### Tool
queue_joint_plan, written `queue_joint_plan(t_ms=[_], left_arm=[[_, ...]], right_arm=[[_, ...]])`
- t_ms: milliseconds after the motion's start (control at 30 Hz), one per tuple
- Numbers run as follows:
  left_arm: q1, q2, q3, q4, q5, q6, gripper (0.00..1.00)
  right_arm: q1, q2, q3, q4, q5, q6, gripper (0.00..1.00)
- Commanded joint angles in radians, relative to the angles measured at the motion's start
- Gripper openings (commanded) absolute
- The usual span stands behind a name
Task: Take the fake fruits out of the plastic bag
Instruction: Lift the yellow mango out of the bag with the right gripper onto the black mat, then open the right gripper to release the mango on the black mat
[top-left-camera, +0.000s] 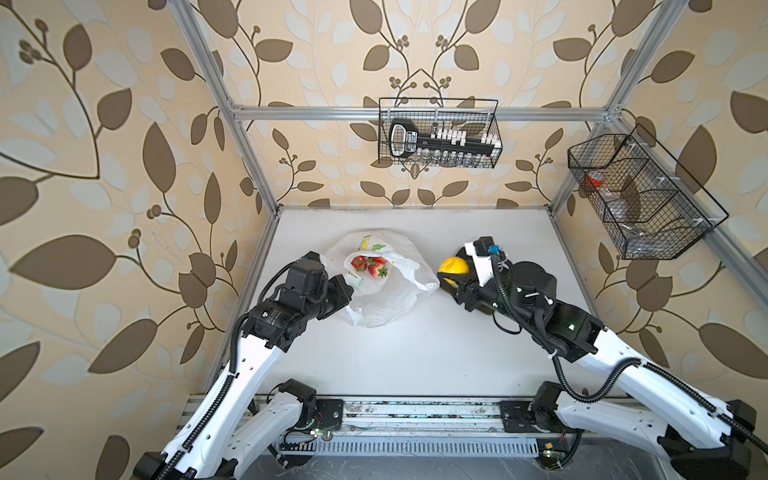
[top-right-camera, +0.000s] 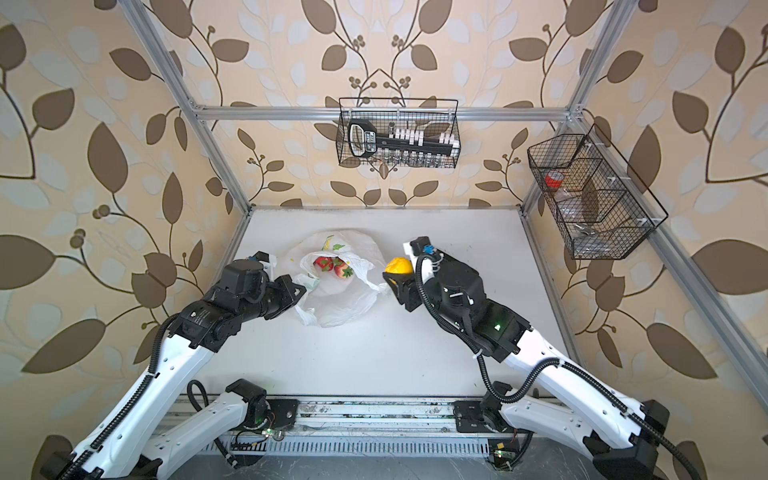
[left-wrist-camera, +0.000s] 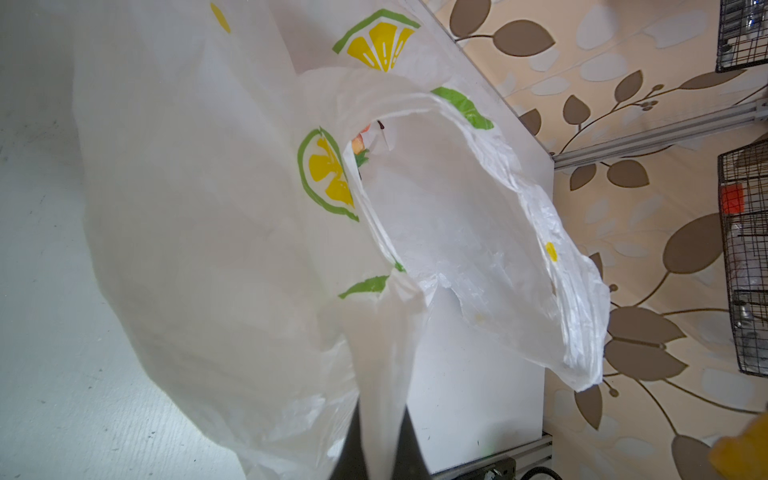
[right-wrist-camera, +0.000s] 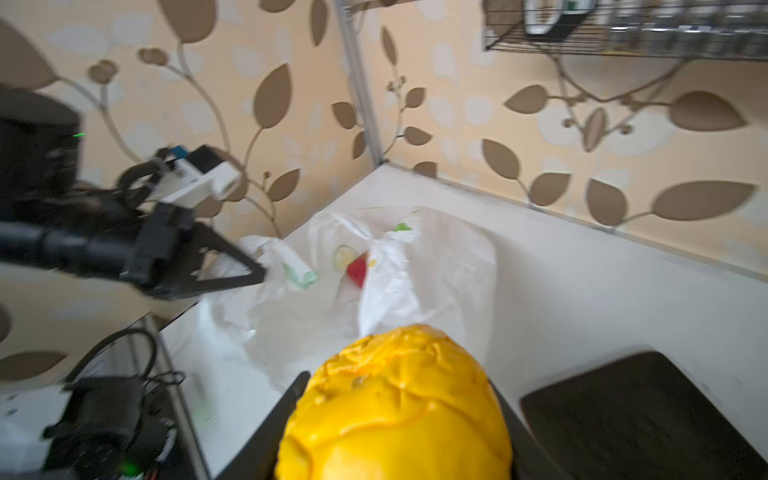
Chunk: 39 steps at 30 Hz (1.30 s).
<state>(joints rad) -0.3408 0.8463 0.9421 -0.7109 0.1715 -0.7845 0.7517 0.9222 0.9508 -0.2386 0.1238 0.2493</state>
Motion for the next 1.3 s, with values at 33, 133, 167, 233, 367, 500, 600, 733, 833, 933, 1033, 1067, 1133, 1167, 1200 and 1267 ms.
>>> queue_joint_plan(t_ms=[33, 133, 167, 233, 367, 500, 600, 733, 833, 933, 1033, 1067, 1133, 1167, 1200, 1267], left_arm=[[-0.006, -0.013, 0.024, -0.004, -0.024, 0.024, 0.0], [-0.006, -0.016, 0.027, -0.005, -0.023, 0.028, 0.0], [-0.006, -0.018, 0.027, -0.007, -0.024, 0.028, 0.0], [-0.006, -0.021, 0.03, -0.007, -0.026, 0.03, 0.0], [-0.006, -0.026, 0.029, -0.002, -0.025, 0.027, 0.0], [-0.006, -0.026, 0.039, -0.006, -0.02, 0.033, 0.0], [-0.006, -0.034, 0.041, -0.011, -0.023, 0.037, 0.0], [-0.006, -0.043, 0.037, -0.012, -0.03, 0.039, 0.0], [-0.006, -0.049, 0.038, -0.013, -0.032, 0.037, 0.0], [-0.006, -0.053, 0.037, -0.016, -0.035, 0.038, 0.0], [-0.006, -0.055, 0.037, -0.018, -0.036, 0.041, 0.0], [-0.006, -0.056, 0.037, -0.02, -0.037, 0.041, 0.0], [-0.006, -0.057, 0.037, -0.026, -0.037, 0.041, 0.0], [-0.006, -0.06, 0.037, -0.029, -0.037, 0.041, 0.0], [-0.006, -0.061, 0.035, -0.031, -0.037, 0.041, 0.0], [-0.006, -0.065, 0.031, -0.031, -0.038, 0.039, 0.0]], right_arm=[[-0.135, 0.038, -0.069, -0.046, 0.103, 0.102, 0.41], [-0.199, 0.124, -0.089, -0.082, 0.144, 0.178, 0.41], [-0.22, 0.158, -0.094, -0.096, 0.148, 0.194, 0.41], [-0.268, 0.238, -0.102, -0.109, 0.134, 0.218, 0.4], [-0.318, 0.361, -0.129, -0.033, 0.135, 0.239, 0.4], [-0.333, 0.467, -0.156, 0.035, 0.18, 0.254, 0.41], [-0.335, 0.523, -0.179, 0.077, 0.215, 0.263, 0.43], [-0.343, 0.572, -0.214, 0.134, 0.24, 0.275, 0.47], [-0.345, 0.584, -0.237, 0.156, 0.26, 0.291, 0.48], [-0.349, 0.593, -0.257, 0.18, 0.269, 0.298, 0.51], [-0.356, 0.614, -0.257, 0.179, 0.275, 0.298, 0.56], [-0.355, 0.62, -0.254, 0.178, 0.277, 0.298, 0.58], [-0.357, 0.627, -0.251, 0.176, 0.279, 0.297, 0.63], [-0.358, 0.627, -0.251, 0.175, 0.28, 0.298, 0.66], [-0.36, 0.626, -0.25, 0.173, 0.279, 0.298, 0.69], [-0.36, 0.617, -0.253, 0.17, 0.28, 0.296, 0.75]])
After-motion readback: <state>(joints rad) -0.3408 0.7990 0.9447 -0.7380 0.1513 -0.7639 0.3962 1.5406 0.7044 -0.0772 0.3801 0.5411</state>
